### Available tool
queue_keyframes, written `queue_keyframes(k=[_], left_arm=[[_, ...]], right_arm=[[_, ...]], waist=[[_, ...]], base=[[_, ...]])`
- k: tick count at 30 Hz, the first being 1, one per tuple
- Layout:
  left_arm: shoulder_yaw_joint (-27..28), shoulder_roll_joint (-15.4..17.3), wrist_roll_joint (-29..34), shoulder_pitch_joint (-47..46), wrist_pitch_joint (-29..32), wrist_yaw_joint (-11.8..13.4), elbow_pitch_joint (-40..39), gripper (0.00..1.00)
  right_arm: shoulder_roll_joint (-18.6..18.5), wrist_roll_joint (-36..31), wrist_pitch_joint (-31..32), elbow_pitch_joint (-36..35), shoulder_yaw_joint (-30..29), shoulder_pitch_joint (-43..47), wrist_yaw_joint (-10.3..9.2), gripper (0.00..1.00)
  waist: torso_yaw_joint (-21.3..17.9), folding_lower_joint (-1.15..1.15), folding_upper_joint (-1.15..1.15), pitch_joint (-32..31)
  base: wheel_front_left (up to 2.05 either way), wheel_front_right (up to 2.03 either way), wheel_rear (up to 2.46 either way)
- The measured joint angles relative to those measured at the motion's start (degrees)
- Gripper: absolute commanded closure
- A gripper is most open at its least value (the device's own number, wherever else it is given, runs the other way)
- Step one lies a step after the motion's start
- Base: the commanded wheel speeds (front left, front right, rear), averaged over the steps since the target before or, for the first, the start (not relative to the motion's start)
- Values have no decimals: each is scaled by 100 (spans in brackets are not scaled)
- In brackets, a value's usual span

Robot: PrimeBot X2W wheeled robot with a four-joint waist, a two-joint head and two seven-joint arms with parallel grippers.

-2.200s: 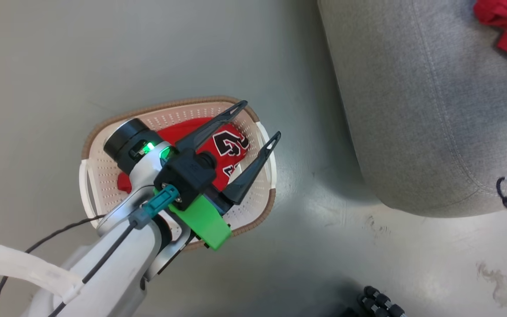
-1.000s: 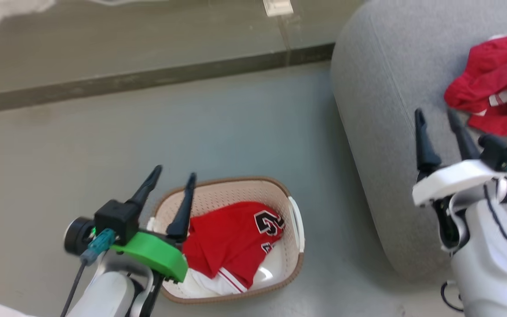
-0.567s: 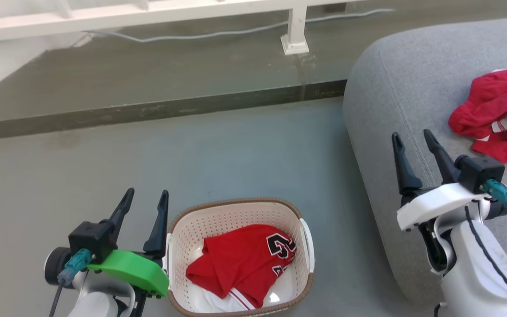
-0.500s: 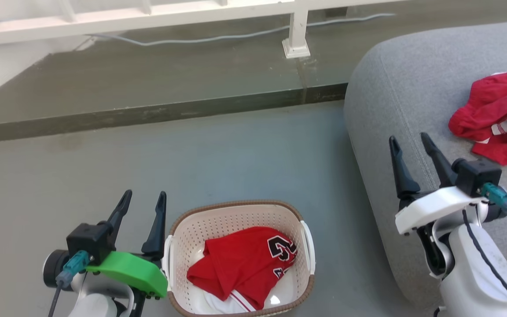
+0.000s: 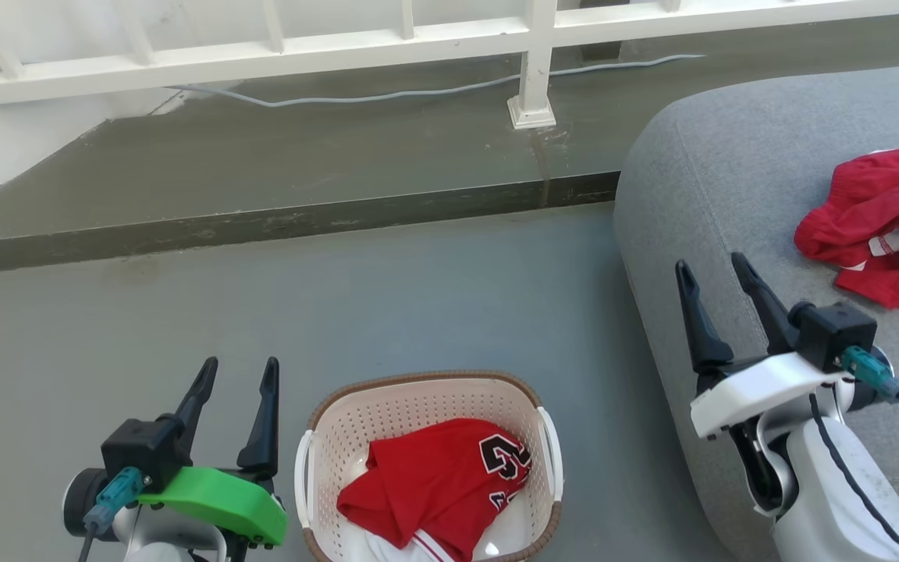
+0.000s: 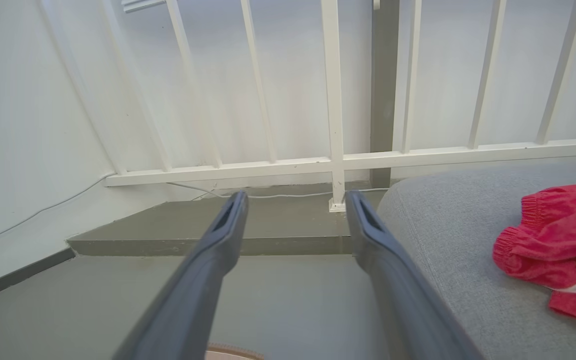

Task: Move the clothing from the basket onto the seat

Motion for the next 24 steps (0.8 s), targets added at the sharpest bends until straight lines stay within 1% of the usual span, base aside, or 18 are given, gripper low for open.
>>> queue_keyframes(k=[10, 13, 17, 24], left_arm=[[89, -11, 0, 172, 0, 5, -48, 0], [89, -14, 1, 190, 0, 45, -64, 0], [90, -14, 35, 192, 0, 45, -78, 0], [103, -15, 53, 204, 1, 46, -112, 0]], right_arm=[[10, 1, 1, -70, 0, 147, -5, 0], [16, 2, 7, -115, 0, 149, -7, 0], [18, 8, 8, -170, 0, 174, -56, 0], [20, 11, 43, -227, -1, 254, -63, 0]], waist=[[-21, 0, 0, -39], [-28, 0, 0, -35], [-36, 0, 0, -30], [-50, 0, 0, -16]], base=[[0, 0, 0], [0, 0, 0], [0, 0, 0], [0, 0, 0]])
